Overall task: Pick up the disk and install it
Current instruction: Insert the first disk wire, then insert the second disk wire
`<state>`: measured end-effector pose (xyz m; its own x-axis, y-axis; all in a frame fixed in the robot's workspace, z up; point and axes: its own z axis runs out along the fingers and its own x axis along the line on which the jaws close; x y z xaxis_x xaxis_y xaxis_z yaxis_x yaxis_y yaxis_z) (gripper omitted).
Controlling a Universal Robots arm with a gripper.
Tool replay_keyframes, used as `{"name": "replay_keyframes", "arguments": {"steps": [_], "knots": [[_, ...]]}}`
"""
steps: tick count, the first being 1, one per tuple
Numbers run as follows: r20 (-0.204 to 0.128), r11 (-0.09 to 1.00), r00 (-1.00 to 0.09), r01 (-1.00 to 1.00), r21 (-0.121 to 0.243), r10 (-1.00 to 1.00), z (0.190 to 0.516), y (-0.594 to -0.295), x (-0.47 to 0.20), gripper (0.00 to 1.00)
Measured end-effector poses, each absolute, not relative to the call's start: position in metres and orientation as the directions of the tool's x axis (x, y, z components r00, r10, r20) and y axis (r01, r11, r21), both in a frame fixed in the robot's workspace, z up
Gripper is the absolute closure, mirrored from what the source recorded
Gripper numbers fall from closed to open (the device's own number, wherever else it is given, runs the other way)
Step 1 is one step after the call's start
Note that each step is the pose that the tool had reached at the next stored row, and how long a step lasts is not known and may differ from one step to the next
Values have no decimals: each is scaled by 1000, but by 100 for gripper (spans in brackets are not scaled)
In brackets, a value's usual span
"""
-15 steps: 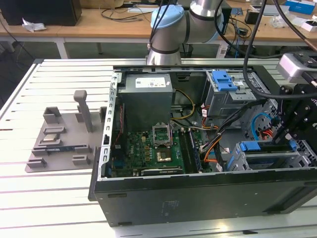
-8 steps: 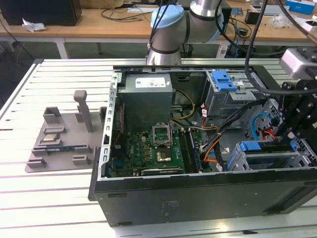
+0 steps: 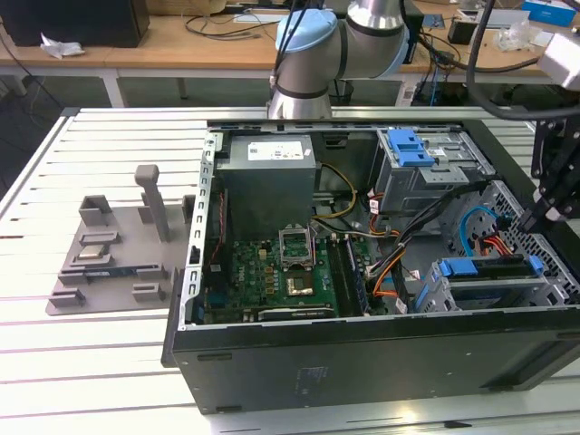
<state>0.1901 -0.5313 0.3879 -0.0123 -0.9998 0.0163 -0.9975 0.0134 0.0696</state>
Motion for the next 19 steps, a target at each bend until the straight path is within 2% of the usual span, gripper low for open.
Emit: {"name": "replay_keyframes", "arguments": {"steps": [9,10,11,12,13,19], "knots": [[16,13,-12,-997,70,-1000,389,-531,190,89],[16,13,-12,-997,70,-1000,389,-531,190,76],[16,13,-12,-997,70,-1000,389,-531,190,71],[16,13,-12,-997,70,-1000,389,-531,190,71],[17,13,-12,-997,70,-1000,389,-531,190,64],[17,14,-12,-997,70,-1000,388,-526,188,64]]}}
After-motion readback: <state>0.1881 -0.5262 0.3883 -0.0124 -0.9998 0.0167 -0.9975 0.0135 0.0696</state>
